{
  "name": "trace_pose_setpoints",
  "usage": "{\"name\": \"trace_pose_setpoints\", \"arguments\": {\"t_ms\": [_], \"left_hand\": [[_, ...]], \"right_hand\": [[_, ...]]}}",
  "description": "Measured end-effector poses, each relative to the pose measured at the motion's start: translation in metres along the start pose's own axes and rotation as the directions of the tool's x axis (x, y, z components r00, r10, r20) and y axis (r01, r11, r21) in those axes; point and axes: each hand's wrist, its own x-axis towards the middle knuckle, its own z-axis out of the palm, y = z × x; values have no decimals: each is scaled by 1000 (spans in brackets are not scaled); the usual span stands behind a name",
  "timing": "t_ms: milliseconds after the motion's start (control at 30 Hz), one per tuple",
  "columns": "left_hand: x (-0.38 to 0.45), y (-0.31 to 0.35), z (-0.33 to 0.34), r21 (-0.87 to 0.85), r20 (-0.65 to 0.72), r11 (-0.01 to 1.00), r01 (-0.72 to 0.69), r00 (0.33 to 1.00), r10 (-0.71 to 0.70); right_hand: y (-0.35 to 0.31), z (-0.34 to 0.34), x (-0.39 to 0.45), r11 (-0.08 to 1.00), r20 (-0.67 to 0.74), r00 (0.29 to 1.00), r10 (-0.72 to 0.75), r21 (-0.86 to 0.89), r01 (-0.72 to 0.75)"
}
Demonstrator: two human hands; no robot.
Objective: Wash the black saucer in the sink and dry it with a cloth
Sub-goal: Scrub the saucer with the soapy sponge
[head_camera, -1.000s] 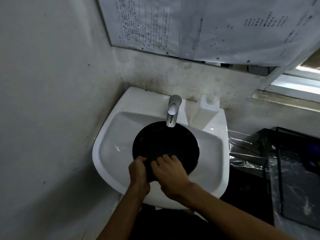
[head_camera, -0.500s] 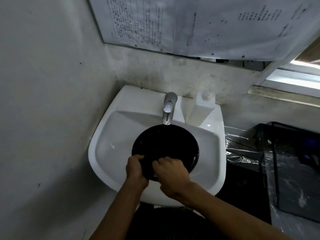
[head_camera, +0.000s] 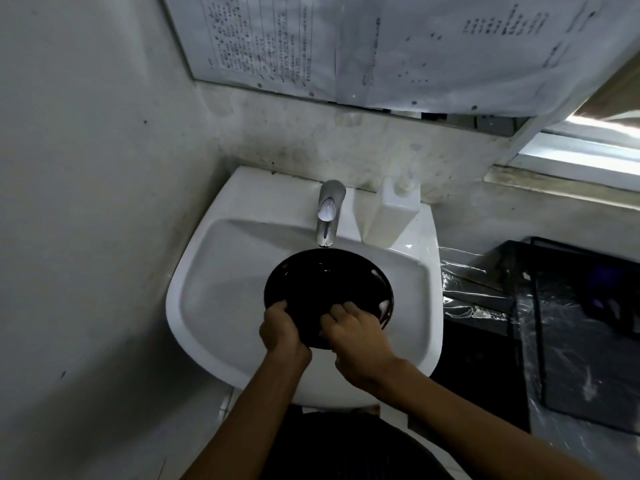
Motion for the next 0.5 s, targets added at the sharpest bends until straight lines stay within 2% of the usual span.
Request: {"name": "trace_pose_setpoints", "arguments": {"t_ms": [67, 133, 200, 267, 400, 467, 500], "left_hand": [[4, 12, -9, 65, 132, 994, 92, 986, -100], [10, 22, -20, 156, 179, 981, 114, 973, -142], [17, 21, -23, 185, 130, 978, 92, 985, -118], [18, 14, -21, 183, 42, 982, 45, 998, -54], [3, -5, -8, 78, -103, 997, -7, 995, 15], [-4, -7, -3, 66, -97, 998, 2, 995, 4], [-4, -4, -5, 81, -49, 996, 24, 999, -20]], "right_hand": [[14, -4, -4, 988, -31, 998, -61, 142, 65], [29, -11, -11, 984, -12, 993, -113, 140, 114], [36, -13, -16, 990, 29, 992, -121, 77, 119], [32, -11, -18, 998, 59, 996, -62, 16, 61], [16, -3, -12, 993, 24, 998, 58, -102, -56], [-1, -1, -8, 998, 44, 999, -4, -69, 7], [-6, -2, -8, 998, 42, 998, -48, -30, 49]]}}
